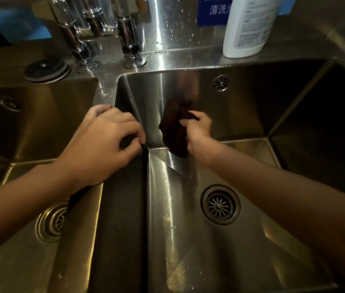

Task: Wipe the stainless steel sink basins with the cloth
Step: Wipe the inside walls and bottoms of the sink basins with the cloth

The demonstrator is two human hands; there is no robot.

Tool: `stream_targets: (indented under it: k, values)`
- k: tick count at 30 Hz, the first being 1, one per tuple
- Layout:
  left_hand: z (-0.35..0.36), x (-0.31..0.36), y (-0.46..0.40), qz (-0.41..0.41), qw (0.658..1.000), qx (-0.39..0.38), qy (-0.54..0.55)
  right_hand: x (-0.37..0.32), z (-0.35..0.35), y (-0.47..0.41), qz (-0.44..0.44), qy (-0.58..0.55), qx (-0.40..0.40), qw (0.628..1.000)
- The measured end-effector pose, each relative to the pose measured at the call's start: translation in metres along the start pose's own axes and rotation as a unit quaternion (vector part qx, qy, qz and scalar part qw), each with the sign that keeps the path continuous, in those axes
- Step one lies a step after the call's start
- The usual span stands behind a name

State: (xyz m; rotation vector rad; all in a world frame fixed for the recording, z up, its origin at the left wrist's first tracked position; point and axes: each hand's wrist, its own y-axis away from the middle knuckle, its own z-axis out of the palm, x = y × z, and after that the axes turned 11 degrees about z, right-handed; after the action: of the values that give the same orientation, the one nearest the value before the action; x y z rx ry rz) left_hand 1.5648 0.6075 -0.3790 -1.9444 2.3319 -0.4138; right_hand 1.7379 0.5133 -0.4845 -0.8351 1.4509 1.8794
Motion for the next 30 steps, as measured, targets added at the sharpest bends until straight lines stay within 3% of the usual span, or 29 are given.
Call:
stream_targets:
  k: [4, 7, 18, 22, 30]
  values:
    - [-0.001, 0.001, 0.000, -0.003, 1.000, -0.002, 0.004, -0.066, -0.019, 0.026, -0.051, -0.071, -0.075, 0.993]
    - [0.000, -0.001, -0.001, -0.002, 1.000, -0.011, 0.003, -0.088, -0.033, 0.026, -0.046, -0.074, -0.076, 0.993]
    - [0.004, -0.006, -0.001, 0.004, 1.000, -0.010, -0.006, 0.027, -0.032, -0.044, 0.049, 0.082, 0.088, 0.992]
    - [0.002, -0.005, 0.000, 0.004, 1.000, -0.014, 0.000, 0.032, -0.033, -0.046, 0.034, 0.106, 0.113, 0.987]
    - [-0.002, 0.002, -0.001, -0.009, 0.999, -0.034, -0.012, -0.074, -0.035, 0.021, -0.062, -0.029, -0.084, 0.994]
